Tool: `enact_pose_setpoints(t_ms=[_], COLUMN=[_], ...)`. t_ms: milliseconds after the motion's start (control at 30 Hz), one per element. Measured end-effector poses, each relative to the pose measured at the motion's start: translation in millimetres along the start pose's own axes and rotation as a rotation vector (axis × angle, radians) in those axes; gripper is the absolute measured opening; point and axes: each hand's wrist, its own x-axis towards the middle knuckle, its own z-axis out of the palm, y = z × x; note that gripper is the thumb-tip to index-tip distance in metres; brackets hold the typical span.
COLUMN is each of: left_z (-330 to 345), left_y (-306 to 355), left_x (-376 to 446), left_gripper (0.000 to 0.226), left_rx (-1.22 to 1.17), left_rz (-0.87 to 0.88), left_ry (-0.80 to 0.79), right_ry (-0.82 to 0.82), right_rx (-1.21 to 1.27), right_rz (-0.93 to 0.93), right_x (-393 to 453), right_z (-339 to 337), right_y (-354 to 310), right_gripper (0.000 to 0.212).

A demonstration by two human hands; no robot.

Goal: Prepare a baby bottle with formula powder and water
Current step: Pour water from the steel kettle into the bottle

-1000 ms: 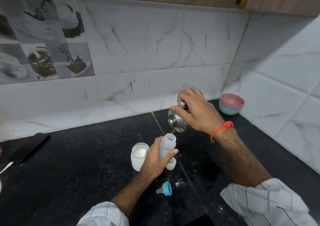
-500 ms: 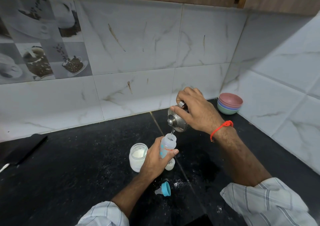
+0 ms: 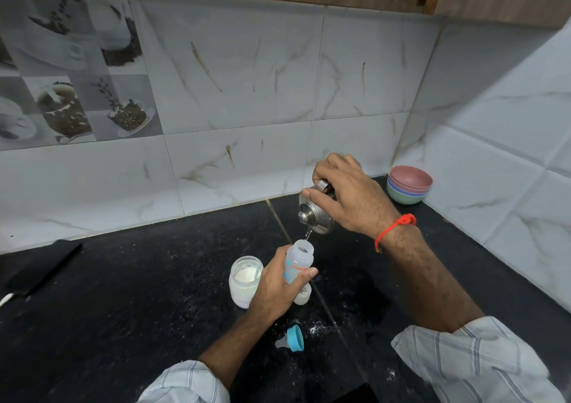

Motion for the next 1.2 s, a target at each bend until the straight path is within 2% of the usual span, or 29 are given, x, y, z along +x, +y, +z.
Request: enact_pose_setpoints(t_ms=[233, 400, 600, 1033, 1200], left_z=[1.1, 1.3, 0.9, 1.5, 2.2], left_y=[-0.8, -0.4, -0.7, -2.2, -1.2], left_x=[1.1, 0.3, -1.1, -1.9, -2.1], left_gripper=[0.057, 0.046, 0.043, 0.045, 0.054], left_rx=[0.001, 0.004, 0.006, 0.010, 0.005], left_rz=[-0.004, 0.006, 0.012, 0.011, 0.006], left_ry=[-0.004, 0.008, 0.006, -0.002, -0.012], right_ry=[0.013, 0.013, 0.011, 0.027, 0.031], right_rx=[0.002, 0.004, 0.004, -0.020, -0.027], right_rz=[0.000, -0.003, -0.023, -0.065, -0.089], right_x=[-0.1, -0.3, -1.1, -3.1, -4.3], right_z=[-1.6, -2.0, -2.7, -2.4, -2.6], right_y=[0.6, 0.2, -1.0, -5.0, -5.6], right_gripper=[0.023, 0.023, 0.023, 0.024, 0.026])
